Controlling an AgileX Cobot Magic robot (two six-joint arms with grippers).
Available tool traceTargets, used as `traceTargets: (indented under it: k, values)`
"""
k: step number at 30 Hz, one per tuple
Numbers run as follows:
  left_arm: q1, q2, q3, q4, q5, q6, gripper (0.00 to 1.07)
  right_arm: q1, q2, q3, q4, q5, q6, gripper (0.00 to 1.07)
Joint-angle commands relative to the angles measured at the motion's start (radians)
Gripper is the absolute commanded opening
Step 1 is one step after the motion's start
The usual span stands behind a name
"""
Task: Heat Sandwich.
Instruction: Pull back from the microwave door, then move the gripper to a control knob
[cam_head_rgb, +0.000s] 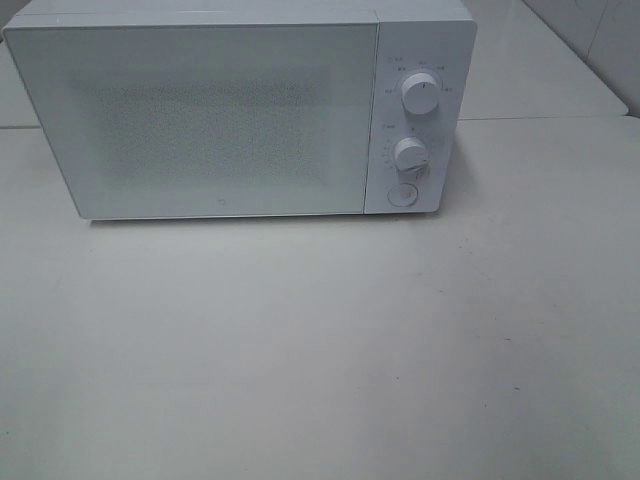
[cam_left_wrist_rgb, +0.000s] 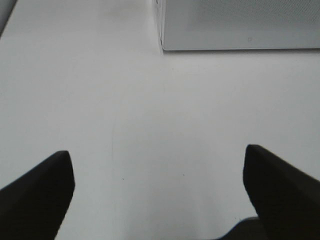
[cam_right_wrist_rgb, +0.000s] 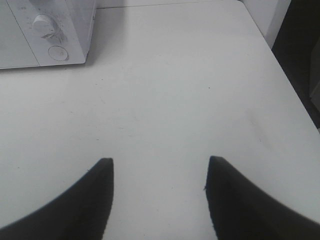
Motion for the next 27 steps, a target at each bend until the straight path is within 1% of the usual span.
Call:
traceTargets:
  k: [1,5,12,18,27]
  values:
    - [0.005,-0.077,0.005,0.021,-0.005,0.034,0.84,-0.003,-0.027,0.002,-0.006,-0.004,-0.002,0.55]
    - [0.005,-0.068,0.013,0.004,-0.018,0.052,0.84,-0.003,-0.025,0.002,-0.007,-0.004,-0.002,0.54]
    - [0.005,-0.07,0.013,0.003,-0.017,0.055,0.84,-0.003,-0.023,0.002,-0.007,-0.004,-0.002,0.52]
    - [0.005,-0.07,0.013,-0.034,-0.017,0.07,0.84,-0.003,-0.023,0.002,-0.007,-0.004,-0.002,0.52]
    - [0.005,-0.07,0.013,-0.039,-0.018,0.076,0.84,-0.003,-0.023,0.002,-0.007,-0.004,-0.002,0.52]
